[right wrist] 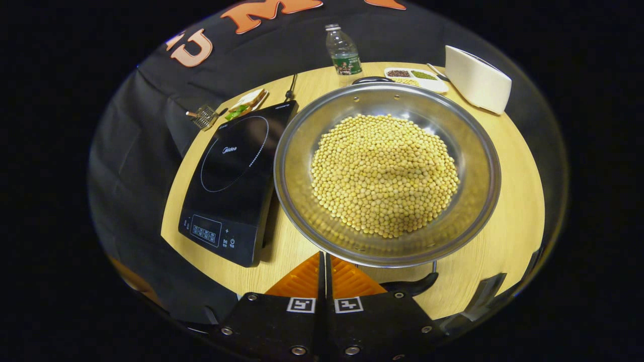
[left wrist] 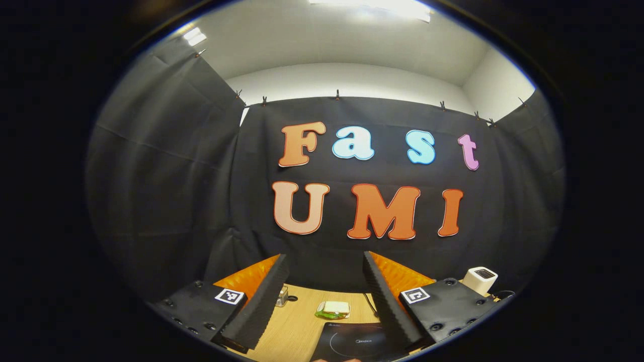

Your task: First push the handle of the pot to place it horizontally, then grasp the pot with both hands and set it on the induction cooktop.

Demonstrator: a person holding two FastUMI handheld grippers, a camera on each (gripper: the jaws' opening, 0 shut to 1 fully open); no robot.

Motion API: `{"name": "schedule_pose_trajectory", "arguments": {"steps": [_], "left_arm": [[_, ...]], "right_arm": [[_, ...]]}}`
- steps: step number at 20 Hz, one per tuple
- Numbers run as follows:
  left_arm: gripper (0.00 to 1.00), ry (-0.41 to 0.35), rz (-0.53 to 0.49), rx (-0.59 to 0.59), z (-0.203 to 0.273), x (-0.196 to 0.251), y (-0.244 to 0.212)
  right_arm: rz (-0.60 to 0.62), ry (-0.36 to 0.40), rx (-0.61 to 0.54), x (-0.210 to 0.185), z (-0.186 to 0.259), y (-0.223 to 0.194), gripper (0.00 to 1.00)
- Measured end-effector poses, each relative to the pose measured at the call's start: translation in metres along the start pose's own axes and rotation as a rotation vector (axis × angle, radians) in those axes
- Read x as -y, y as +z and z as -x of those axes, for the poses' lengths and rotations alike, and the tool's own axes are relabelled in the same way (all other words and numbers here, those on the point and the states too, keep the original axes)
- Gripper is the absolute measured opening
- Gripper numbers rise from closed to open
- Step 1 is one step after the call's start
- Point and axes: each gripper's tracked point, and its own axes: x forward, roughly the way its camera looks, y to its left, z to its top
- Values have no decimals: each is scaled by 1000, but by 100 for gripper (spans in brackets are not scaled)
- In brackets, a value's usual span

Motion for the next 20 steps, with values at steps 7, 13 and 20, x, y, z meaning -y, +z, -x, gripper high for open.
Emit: {"name": "schedule_pose_trajectory", "arguments": {"steps": [7, 13, 20], "left_arm": [[98, 5, 0, -3, -5, 0, -7], [98, 2, 2, -15, -5, 1, -14], [97, 18, 7, -66, -8, -2, -32]], "right_arm": [[-51, -50, 11, 41, 10, 3, 0], [-64, -79, 12, 64, 15, 8, 0], [-105, -140, 16, 99, 14, 16, 0]]}}
